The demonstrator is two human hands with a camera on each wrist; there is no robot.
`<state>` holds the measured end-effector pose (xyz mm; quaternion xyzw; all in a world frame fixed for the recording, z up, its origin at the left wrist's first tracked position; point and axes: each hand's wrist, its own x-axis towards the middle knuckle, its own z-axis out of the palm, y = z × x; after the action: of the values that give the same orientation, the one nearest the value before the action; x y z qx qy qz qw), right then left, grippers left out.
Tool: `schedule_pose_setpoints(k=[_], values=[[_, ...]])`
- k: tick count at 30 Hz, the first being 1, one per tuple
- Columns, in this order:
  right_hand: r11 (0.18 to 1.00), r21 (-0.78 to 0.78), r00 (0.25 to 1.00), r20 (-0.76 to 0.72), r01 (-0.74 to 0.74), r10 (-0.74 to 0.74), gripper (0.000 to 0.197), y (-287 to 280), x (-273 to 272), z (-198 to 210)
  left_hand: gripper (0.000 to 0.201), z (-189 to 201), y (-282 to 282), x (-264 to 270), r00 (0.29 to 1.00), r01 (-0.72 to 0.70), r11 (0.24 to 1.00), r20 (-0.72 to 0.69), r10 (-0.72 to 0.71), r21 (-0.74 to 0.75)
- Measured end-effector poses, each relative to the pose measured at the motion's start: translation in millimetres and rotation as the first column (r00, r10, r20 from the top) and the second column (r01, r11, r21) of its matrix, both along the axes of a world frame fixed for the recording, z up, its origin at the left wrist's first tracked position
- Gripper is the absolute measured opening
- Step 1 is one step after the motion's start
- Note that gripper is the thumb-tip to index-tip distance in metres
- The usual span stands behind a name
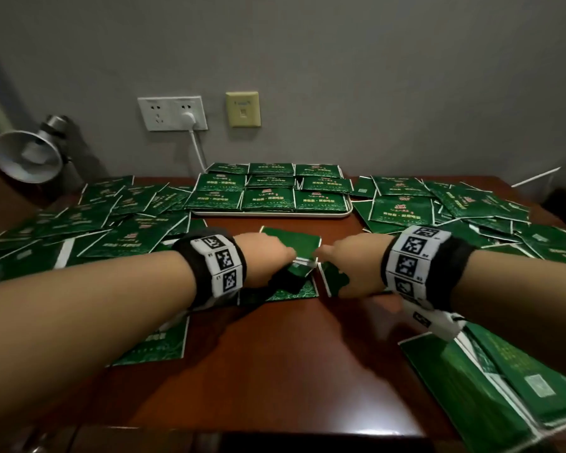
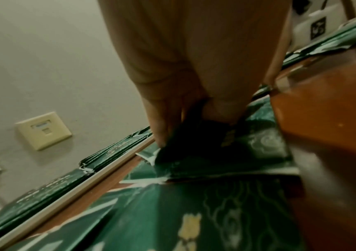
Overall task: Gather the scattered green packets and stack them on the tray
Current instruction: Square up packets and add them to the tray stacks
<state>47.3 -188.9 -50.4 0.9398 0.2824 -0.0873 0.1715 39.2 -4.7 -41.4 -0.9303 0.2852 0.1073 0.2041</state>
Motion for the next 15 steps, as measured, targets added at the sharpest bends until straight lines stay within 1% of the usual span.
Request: schedule_pose_setpoints(k=[2,4,5,7,9,11,12,14,15], values=[[0.999,0.010,0.999,-0.005,0.032,-0.032,0.069,2,0,-2,0.035,8,1,-1,0.998,-0.040,0.992,0.037,0.045,-0.120],[0.992,-0.005,0.991,-0.043,0.130,-0.130,0.076,3,1,-3,0.034,13,3,0,0.992,-0.115,0.961,0.021,0.124,-0.252],[0.982,-0.016,0.980,-0.058,0.189,-0.190,0.077,4,2,-3,0.034,14,5,2,0.987,-0.156,0.944,0.000,0.163,-0.290],[0.952,-0.011,0.950,-0.057,0.305,-0.306,0.077,8,0,-2,0.038,11,9,4,0.971,-0.233,0.930,-0.016,0.238,-0.284],[0.924,-0.008,0.923,-0.030,0.383,-0.383,0.074,9,0,2,0.039,4,13,4,0.958,-0.267,0.926,0.034,0.286,-0.267],[0.915,-0.017,0.915,0.027,0.402,-0.402,0.068,5,0,7,0.034,-4,15,3,0.956,-0.251,0.929,0.082,0.282,-0.273],[0.920,-0.024,0.920,0.051,0.390,-0.389,0.064,2,0,10,0.033,-6,15,2,0.961,-0.234,0.934,0.082,0.264,-0.269],[0.948,-0.041,0.948,0.064,0.315,-0.312,0.057,-5,1,13,0.036,-10,12,-1,0.970,-0.226,0.941,0.036,0.242,-0.252],[0.965,-0.048,0.965,0.045,0.259,-0.257,0.057,-9,2,12,0.041,-11,9,-4,0.972,-0.223,0.945,0.017,0.233,-0.241]])
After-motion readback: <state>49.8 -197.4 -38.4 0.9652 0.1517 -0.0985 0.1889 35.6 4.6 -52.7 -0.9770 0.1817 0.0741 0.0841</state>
